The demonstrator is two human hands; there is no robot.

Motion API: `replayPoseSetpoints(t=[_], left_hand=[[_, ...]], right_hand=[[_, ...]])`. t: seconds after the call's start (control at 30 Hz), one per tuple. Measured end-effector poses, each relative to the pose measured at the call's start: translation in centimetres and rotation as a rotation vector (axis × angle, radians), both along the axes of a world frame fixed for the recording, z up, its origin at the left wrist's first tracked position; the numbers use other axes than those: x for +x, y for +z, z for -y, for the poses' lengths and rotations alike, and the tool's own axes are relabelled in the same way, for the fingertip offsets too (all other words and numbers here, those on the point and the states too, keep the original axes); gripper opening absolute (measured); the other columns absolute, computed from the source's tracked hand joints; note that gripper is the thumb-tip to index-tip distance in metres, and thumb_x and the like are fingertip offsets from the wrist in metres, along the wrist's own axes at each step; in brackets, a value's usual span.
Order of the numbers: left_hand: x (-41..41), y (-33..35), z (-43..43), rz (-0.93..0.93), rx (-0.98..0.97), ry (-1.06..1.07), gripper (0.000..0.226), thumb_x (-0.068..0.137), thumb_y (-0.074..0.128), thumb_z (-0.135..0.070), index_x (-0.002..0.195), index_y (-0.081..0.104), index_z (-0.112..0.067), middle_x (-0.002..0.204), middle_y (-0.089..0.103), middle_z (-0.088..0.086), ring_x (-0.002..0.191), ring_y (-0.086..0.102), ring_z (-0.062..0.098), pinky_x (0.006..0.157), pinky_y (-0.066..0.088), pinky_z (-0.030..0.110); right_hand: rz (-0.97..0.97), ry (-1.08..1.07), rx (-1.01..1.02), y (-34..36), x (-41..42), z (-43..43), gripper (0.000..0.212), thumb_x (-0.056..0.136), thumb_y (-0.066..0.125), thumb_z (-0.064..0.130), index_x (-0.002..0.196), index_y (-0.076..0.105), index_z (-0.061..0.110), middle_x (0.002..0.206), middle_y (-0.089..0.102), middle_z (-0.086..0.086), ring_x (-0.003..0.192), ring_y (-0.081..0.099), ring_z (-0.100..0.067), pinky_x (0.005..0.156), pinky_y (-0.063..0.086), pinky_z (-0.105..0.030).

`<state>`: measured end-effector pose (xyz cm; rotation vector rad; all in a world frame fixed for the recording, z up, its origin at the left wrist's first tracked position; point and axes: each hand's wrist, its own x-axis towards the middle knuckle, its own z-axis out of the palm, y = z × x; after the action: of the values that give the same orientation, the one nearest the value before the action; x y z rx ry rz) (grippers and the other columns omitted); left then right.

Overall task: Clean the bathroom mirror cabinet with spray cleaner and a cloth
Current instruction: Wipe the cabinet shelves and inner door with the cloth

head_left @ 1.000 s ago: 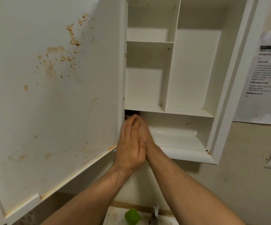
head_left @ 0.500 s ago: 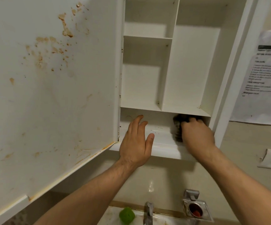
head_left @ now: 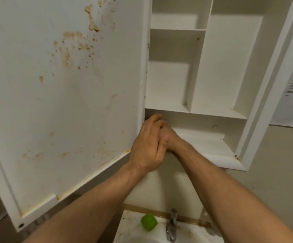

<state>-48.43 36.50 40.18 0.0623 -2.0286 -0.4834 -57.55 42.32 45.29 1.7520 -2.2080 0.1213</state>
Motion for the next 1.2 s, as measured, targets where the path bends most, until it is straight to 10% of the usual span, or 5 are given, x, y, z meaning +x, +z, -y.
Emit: replayPoseSetpoints(t=[0.17,0.4,0.57,0.8,1.2], left_hand=[[-1.2,-0.8,-0.5,0.103,-0.009,0.01,0.062,0.103,0.033,-0.047,0.144,0.049,-0.003,0.156,0.043,0.014,0.143,0.041,0.026,0.118,0.031,0.029],[-1.9,-2.6,0.2,0.176,0.027,0.081,0.06,0.106,0.029,-0.049,0.146,0.047,-0.008,0.16,0.039,0.009,0.147,0.036,0.024,0.121,0.034,0.038],[-2.9,-2.5,-0.2,0.126,0.063,0.004,0.058,0.106,0.029,-0.049,0.144,0.049,-0.009,0.158,0.042,0.006,0.141,0.039,0.016,0.11,0.018,0.003],[-4.3,-1.8,-2.3,0.128,0.043,-0.043,0.057,0.106,0.028,-0.05,0.146,0.045,-0.013,0.158,0.04,0.003,0.145,0.036,0.017,0.113,0.031,0.027],[-4.8,-3.6,-2.3,0.132,-0.058,0.026,0.053,0.107,0.031,-0.05,0.142,0.048,-0.015,0.159,0.038,0.002,0.143,0.038,0.018,0.104,0.04,0.03]], right_hand=[[0.068,-0.05,-0.01,0.5,-1.0,-5.8,0.031,0.091,0.048,0.043,0.109,0.064,0.023,0.111,0.071,-0.002,0.101,0.067,-0.027,0.08,0.054,-0.039],[-0.166,-0.698,0.043,-1.0,-6.0,-13.9,0.075,0.104,0.014,0.054,0.132,0.062,0.004,0.133,0.053,-0.023,0.117,0.049,-0.037,0.106,0.041,-0.045],[-0.099,-0.367,-0.133,-4.7,-2.3,-9.5,0.074,0.101,0.03,0.061,0.146,0.051,0.006,0.15,0.051,-0.023,0.143,0.04,-0.038,0.124,0.024,-0.048],[-0.292,-0.349,0.391,1.2,-6.3,-14.0,0.108,0.082,0.052,0.083,0.163,0.025,0.016,0.17,0.024,-0.008,0.156,0.023,-0.028,0.129,0.012,-0.05],[-0.35,-0.645,0.379,0.6,-3.6,-15.0,0.065,0.083,0.074,0.012,0.14,0.044,0.006,0.137,0.049,-0.017,0.125,0.05,-0.036,0.106,0.045,-0.046]])
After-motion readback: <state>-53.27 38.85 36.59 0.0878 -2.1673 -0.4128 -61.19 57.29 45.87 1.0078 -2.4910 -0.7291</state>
